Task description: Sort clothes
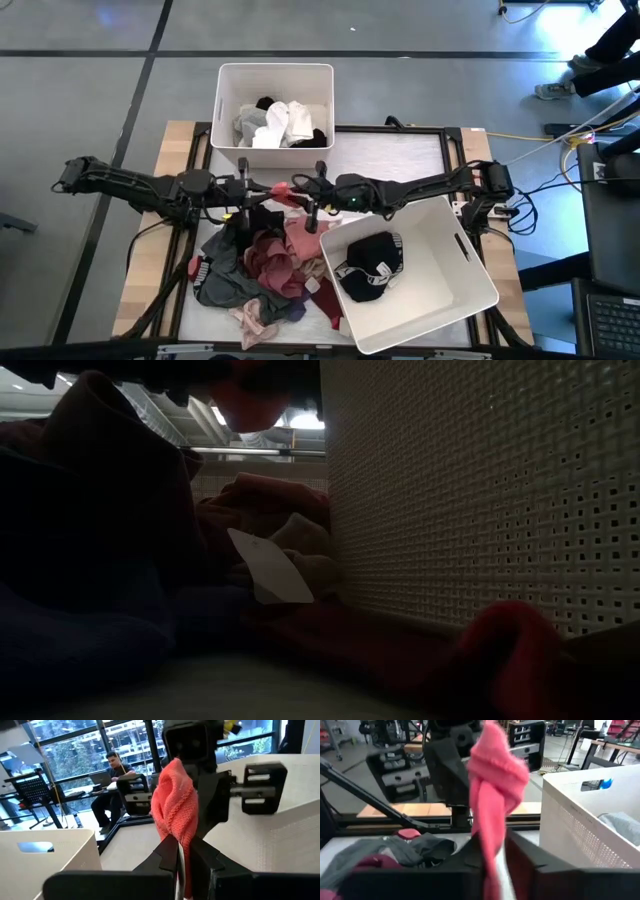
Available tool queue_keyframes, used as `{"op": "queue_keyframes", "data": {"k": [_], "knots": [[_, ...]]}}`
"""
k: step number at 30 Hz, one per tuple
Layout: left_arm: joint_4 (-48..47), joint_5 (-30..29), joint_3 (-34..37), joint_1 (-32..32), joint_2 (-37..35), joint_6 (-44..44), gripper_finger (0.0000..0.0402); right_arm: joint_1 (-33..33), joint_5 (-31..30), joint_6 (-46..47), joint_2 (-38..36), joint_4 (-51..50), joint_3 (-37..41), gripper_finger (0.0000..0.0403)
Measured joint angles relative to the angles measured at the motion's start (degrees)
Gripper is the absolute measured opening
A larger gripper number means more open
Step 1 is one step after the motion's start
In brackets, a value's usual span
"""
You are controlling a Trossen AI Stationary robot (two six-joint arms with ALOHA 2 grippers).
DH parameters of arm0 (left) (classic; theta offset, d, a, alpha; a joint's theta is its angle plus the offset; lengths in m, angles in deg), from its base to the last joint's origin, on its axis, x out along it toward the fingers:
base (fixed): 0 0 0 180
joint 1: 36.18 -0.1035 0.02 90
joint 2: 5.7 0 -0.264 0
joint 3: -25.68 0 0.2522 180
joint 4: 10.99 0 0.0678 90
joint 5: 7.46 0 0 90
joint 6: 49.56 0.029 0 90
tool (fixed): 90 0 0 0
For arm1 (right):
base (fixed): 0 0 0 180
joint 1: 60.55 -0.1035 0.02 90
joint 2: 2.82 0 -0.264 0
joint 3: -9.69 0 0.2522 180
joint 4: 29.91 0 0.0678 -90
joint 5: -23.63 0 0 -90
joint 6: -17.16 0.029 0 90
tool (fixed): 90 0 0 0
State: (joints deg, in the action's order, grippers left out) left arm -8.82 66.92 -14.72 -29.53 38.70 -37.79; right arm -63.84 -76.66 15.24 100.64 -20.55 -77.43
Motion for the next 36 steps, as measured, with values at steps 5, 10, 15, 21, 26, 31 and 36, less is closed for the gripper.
{"op": "queue_keyframes", "data": {"k": [5, 10, 15, 21, 26, 31, 36], "knots": [[0.2, 0.2, 0.0, 0.2, 0.0, -1.0, 0.0036, 0.0, 0.8, -3.0, 0.0, 0.8, 0.0, 0.0018], [-0.7, 0.2, 0.0, 0.1, 0.0, -2.6, 0.0101, -0.1, 0.9, -4.7, -0.3, 0.2, 0.0, 0.0006], [-5.2, -1.0, 0.0, 0.1, -2.0, -3.7, 0.0156, -1.4, -1.7, -6.0, -4.0, -5.0, 0.0, 0.0008], [-12.1, -1.5, 0.0, 0.2, -7.4, -5.4, 0.0174, -5.7, -8.3, -7.4, -12.4, -15.4, 0.0, 0.0008], [-15.9, -1.5, 0.0, 0.2, -10.2, -5.4, 0.0169, -11.6, -11.6, -4.5, -20.0, -25.4, 0.0, 0.0004], [-17.2, -1.5, 0.0, 0.2, -10.4, -5.7, 0.0169, -17.3, -12.6, 1.8, -25.2, -34.6, 0.0, 0.0008], [-17.7, -1.5, 0.0, 0.2, -10.1, -7.1, 0.0169, -22.0, -12.7, 12.5, -27.3, -46.7, 0.0, 0.0006]]}}
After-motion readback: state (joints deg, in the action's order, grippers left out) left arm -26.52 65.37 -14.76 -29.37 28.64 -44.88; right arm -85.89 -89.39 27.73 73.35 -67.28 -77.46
